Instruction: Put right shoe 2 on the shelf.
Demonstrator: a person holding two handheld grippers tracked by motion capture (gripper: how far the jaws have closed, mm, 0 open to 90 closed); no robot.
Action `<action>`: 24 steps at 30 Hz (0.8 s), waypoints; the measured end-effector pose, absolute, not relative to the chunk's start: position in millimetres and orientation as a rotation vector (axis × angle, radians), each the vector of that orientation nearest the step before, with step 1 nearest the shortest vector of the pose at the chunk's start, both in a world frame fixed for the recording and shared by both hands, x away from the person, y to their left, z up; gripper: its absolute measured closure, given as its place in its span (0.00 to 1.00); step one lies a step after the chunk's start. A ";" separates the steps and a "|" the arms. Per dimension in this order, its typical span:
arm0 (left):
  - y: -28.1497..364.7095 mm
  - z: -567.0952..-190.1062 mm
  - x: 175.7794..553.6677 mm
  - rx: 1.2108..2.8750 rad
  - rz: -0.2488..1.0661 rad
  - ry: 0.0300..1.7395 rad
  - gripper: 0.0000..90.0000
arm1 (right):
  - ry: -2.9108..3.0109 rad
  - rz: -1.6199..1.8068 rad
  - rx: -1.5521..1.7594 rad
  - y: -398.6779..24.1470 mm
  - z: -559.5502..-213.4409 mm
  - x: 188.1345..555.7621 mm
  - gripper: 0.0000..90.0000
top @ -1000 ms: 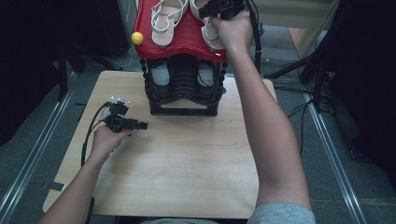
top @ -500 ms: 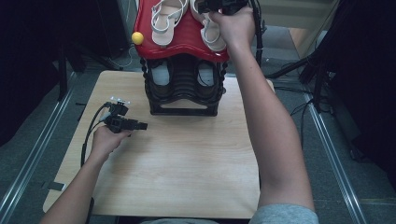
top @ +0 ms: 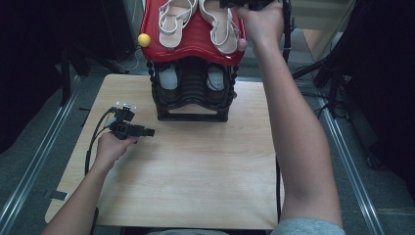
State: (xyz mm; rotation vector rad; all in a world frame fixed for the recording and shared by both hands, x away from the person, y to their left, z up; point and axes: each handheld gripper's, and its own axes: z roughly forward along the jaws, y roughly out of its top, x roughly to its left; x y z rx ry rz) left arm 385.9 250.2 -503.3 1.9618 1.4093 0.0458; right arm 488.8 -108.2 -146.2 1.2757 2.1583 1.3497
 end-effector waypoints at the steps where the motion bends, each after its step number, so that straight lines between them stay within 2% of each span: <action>1: 250.3 -503.2 385.9 1.960 0.045 1.410 0.44 | 2.152 1.343 1.280 -110.9 -146.1 488.6 0.80; 11: 250.5 -503.5 385.9 1.962 0.048 1.410 0.44 | 2.108 1.338 1.340 -143.0 -155.9 490.0 0.80; 24: 252.5 -503.1 386.1 1.960 0.052 1.413 0.44 | 2.080 1.329 1.397 -178.7 -192.0 487.9 0.78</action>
